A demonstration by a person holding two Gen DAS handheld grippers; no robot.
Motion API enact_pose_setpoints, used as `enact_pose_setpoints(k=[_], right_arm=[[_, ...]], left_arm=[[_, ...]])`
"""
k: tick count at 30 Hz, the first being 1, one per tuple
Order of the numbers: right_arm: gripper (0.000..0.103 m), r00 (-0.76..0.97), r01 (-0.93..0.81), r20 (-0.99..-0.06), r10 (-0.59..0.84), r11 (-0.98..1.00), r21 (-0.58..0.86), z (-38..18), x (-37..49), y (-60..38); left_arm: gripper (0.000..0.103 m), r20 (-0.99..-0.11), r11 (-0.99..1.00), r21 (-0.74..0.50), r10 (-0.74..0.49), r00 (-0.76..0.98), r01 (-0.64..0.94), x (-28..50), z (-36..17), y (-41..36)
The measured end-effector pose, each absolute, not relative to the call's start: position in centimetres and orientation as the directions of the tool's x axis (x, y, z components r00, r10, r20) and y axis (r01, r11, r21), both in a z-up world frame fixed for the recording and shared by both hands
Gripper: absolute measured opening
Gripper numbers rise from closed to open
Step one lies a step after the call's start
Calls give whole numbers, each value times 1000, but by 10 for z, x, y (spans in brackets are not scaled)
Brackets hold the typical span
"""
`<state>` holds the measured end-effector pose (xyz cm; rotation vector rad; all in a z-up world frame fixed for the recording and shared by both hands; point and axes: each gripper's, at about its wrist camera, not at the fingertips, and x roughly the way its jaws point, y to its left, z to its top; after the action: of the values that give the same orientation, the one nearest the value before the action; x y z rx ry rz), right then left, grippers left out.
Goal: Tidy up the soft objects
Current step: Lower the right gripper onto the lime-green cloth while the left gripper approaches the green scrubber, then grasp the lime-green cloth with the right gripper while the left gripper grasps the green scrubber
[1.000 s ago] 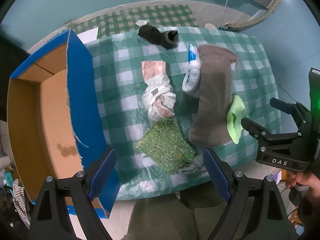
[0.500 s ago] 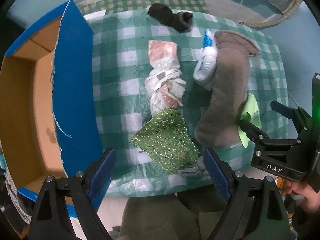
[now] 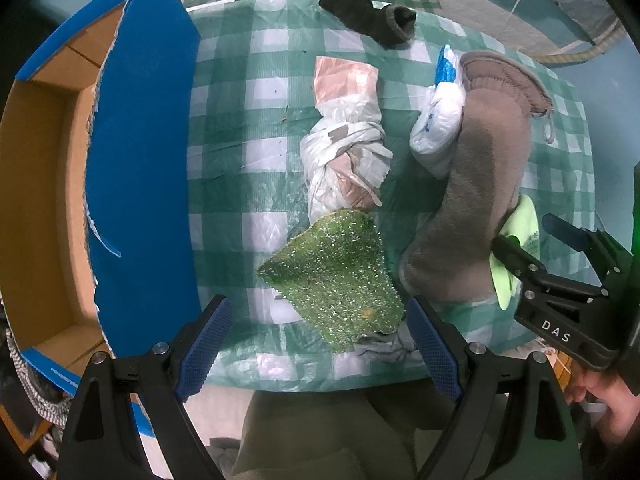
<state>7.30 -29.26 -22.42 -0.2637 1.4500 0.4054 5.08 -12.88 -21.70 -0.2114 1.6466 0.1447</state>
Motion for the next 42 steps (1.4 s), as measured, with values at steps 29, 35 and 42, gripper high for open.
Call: enact_pose_setpoints(k=[29, 35, 42], right_arm=[[20, 54, -321, -973, 224, 927, 196, -199, 101, -365], [37, 25, -323, -974, 226, 924, 206, -212, 86, -351], [59, 29, -334, -975, 218, 922, 196, -213, 84, -349]], left_arm=[[89, -989, 958, -43, -81, -121, -285, 46, -235, -126], [89, -986, 947, -42, -91, -139, -318, 47, -249, -125], [89, -978, 930, -31, -103, -180, -365, 54, -275, -115]])
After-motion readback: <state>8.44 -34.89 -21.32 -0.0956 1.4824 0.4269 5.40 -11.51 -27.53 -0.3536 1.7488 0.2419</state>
